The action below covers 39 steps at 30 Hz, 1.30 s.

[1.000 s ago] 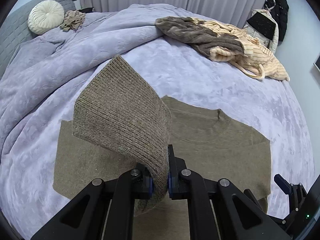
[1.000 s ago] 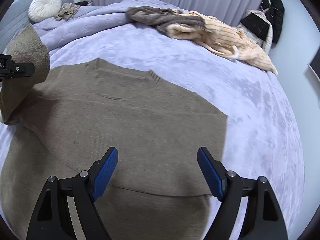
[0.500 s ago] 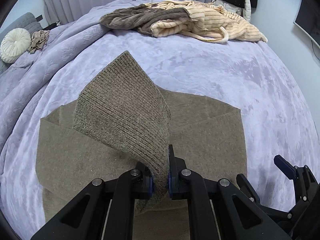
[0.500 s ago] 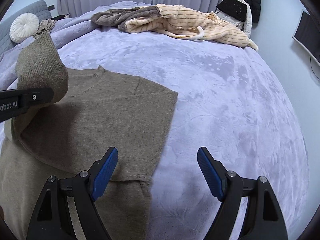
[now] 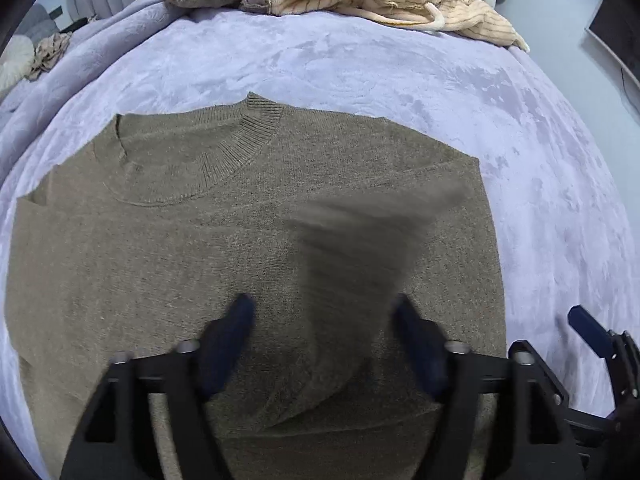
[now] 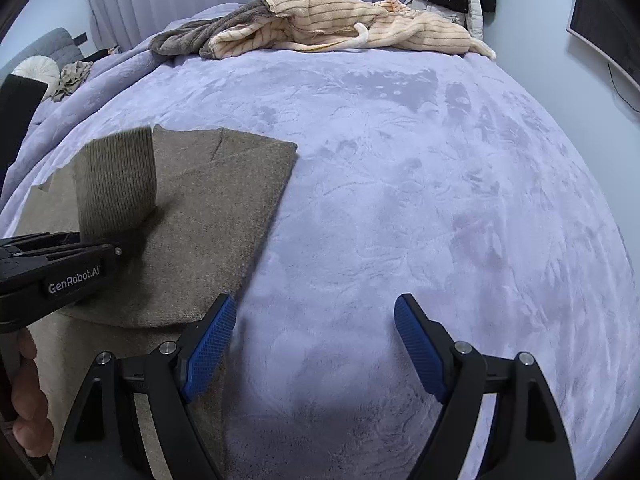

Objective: Fold small clothes
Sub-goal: 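Fold the held sleeve across the sweater body and open the left gripper, then move both grippers to the sweater hem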

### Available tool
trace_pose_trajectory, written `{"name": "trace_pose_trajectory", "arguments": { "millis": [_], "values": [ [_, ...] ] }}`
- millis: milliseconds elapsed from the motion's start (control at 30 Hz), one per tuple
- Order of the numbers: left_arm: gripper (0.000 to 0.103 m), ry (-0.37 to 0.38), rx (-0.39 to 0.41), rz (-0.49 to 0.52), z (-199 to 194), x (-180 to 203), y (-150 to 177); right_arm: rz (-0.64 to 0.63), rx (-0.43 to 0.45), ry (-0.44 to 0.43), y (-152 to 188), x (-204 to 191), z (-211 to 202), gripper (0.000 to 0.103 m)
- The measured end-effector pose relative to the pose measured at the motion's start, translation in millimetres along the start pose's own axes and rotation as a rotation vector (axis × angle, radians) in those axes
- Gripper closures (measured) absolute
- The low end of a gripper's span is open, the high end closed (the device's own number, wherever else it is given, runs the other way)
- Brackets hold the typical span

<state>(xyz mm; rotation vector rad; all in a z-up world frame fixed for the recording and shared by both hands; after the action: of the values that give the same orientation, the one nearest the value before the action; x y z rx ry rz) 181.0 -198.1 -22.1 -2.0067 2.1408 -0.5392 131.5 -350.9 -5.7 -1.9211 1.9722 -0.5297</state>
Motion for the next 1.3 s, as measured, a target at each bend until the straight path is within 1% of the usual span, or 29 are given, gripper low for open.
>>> {"name": "trace_pose_trajectory", "arguments": {
  "millis": [67, 100, 167, 233, 300, 333, 400, 433, 467, 533, 600, 667, 700, 733, 767, 800, 833, 867, 900, 933, 967, 1000, 1033, 1100, 1200, 1300],
  "values": [
    [0.014, -0.013, 0.027, 0.003, -4.7, -1.2, 1.3, 0.005, -0.001, -0.008, 2.5, 2.6, 0.8, 0.019],
    [0.014, 0.000, 0.024, 0.010, -5.2, -0.1, 2.2, 0.007, 0.001, -0.012, 3.5, 3.6, 0.8, 0.019],
    [0.014, 0.042, 0.020, 0.020, -9.8, 0.7, 5.0, 0.009, 0.002, -0.026, 5.7, 4.3, -0.2, 0.019],
    [0.014, 0.094, 0.035, 0.033, -22.2, -0.2, 8.2, 0.011, 0.013, -0.051, 5.7, 3.5, -3.7, 0.019],
    [0.014, 0.175, 0.054, 0.042, -39.8, -2.5, 10.3, 0.020, 0.029, -0.093, 4.0, 0.7, -10.6, 0.019],
    [0.014, 0.217, 0.071, 0.045, -50.4, -6.0, 10.9, 0.030, 0.041, -0.127, 1.6, -1.2, -15.7, 0.019],
    [0.014, 0.252, 0.100, 0.036, -66.6, -19.5, 8.7, 0.051, 0.058, -0.187, -3.6, -5.5, -23.9, 0.019],
    [0.014, 0.258, 0.108, 0.030, -71.1, -27.0, 7.2, 0.059, 0.068, -0.216, -7.3, -9.8, -28.3, 0.019],
    [0.014, 0.246, 0.115, 0.023, -73.7, -37.1, 5.0, 0.064, 0.079, -0.240, -11.6, -14.5, -31.8, 0.019],
    [0.014, 0.184, 0.113, 0.006, -67.3, -55.4, -1.8, 0.063, 0.097, -0.273, -21.4, -27.6, -36.3, 0.019],
    [0.014, 0.131, 0.073, -0.029, -50.7, -78.5, -3.6, 0.031, 0.107, -0.309, -28.7, -49.7, -35.3, 0.019],
    [0.014, 0.096, 0.037, -0.068, -33.7, -100.8, -1.8, -0.008, 0.070, -0.365, -28.9, -75.2, -26.5, 0.019],
    [0.014, 0.077, 0.024, -0.079, -25.7, -111.5, 0.3, -0.032, 0.026, -0.408, -26.6, -90.0, -17.2, 0.019],
    [0.014, 0.051, 0.010, -0.084, -18.0, -122.3, 3.1, -0.041, -0.006, -0.431, -23.7, -99.1, -8.5, 0.019],
    [0.014, 0.025, 0.000, -0.080, -11.3, -132.7, 8.0, -0.041, -0.038, -0.425, -20.8, -103.0, 2.7, 0.019],
    [0.014, 0.015, -0.005, -0.073, -5.6, -142.1, 12.0, -0.040, -0.064, -0.368, -18.2, -100.7, 15.3, 0.020],
    [0.014, 0.030, -0.004, -0.057, -3.0, -147.2, 15.5, -0.039, -0.082, -0.303, -15.5, -95.2, 25.1, 0.021],
    [0.014, 0.049, 0.002, -0.033, -3.7, -148.1, 17.7, -0.041, -0.091, -0.203, -13.2, -85.9, 35.3, 0.021],
    [0.014, 0.040, 0.004, -0.008, -7.1, -147.6, 19.2, -0.044, -0.094, -0.179, -11.6, -82.2, 39.5, 0.022],
    [0.014, 0.013, 0.006, 0.011, -12.4, -146.5, 20.2, -0.035, -0.092, -0.194, -11.3, -80.9, 37.6, 0.022],
    [0.014, -0.005, 0.019, 0.025, -18.8, -144.7, 20.6, -0.032, -0.087, -0.181, -12.1, -80.7, 31.2, 0.022],
    [0.014, -0.005, 0.042, 0.044, -26.8, -142.1, 20.5, -0.044, -0.078, -0.157, -13.3, -82.7, 24.1, 0.021],
    [0.014, -0.006, 0.057, 0.063, -32.6, -140.4, 20.5, -0.070, -0.056, -0.140, -15.1, -88.4, 14.3, 0.021],
    [0.014, -0.037, 0.082, 0.074, -37.5, -143.5, 18.8, -0.121, -0.010, -0.123, -17.9, -103.5, -2.1, 0.021],
    [0.014, -0.092, 0.097, 0.052, -37.2, -160.3, 8.3, -0.165, 0.013, -0.118, -23.4, -133.4, -11.6, 0.021],
    [0.014, -0.121, 0.079, 0.011, -29.8, -181.6, 1.1, -0.177, -0.011, -0.130, -27.9, -158.4, -3.4, 0.021]
  ]
}}
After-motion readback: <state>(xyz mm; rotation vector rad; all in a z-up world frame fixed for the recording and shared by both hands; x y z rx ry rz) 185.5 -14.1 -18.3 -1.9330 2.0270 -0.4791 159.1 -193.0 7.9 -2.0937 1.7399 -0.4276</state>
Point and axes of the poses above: each gripper's, at about its wrist camera, not at the fingertips, and z roughly the way its jaws point, x to its right, y to its underside, the point moved 6 cm from there along z, roughly the way its jaws point, and after that the axes turned 2 degrees about -x, right-handed, at the moved point
